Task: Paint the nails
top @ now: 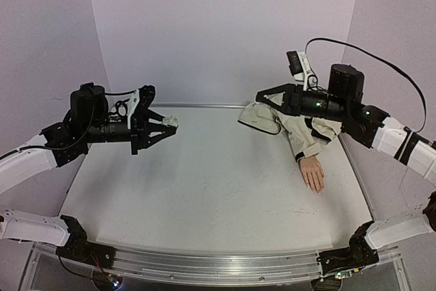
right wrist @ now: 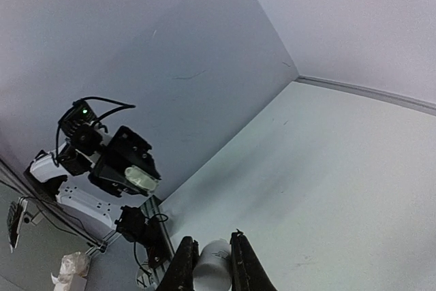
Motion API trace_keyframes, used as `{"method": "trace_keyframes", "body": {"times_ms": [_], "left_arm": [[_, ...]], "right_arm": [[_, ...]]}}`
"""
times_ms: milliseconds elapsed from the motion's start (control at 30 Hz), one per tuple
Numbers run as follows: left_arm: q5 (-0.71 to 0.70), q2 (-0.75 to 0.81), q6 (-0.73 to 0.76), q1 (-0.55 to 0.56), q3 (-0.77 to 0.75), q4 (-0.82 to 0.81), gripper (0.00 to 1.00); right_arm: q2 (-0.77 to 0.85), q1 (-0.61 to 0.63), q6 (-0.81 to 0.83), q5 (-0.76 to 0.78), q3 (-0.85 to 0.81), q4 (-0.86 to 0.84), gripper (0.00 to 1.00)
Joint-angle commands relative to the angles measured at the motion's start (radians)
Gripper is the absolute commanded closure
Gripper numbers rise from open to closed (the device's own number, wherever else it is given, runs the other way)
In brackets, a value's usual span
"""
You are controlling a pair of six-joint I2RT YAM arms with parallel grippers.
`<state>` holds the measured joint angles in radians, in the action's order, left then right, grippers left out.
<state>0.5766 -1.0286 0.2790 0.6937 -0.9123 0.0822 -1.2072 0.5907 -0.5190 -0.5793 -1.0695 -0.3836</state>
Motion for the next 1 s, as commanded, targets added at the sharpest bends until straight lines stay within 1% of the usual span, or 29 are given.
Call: {"method": "trace_keyframes", "body": {"times_ms": [0,267,367,700,967], "left_arm": [[0.022,0.010,0.044,-0.002,0.028,-0.066,1.00],[0.029,0.022,0.060,-0.002,0.065,-0.071,1.00],[0.026,0.024,0.062,-0.002,0.068,-0.070,1.00],[0.023,0.011,0.058,-0.002,0.063,-0.069,1.00],[0.014,0.008,0.054,-0.002,0.063,-0.070,1.00]], "right_arm": [[-0.073,0.092,0.019,-0.042,-0.105,-0.066,1.00],[-0.229,0.223,0.050,-0.024,-0.260,-0.046,1.00],[-0.282,0.276,0.073,0.017,-0.322,-0.025,1.00],[-0.410,0.348,0.109,0.010,-0.453,0.026,1.00],[-0.440,0.367,0.138,0.050,-0.506,0.078,1.00]]}}
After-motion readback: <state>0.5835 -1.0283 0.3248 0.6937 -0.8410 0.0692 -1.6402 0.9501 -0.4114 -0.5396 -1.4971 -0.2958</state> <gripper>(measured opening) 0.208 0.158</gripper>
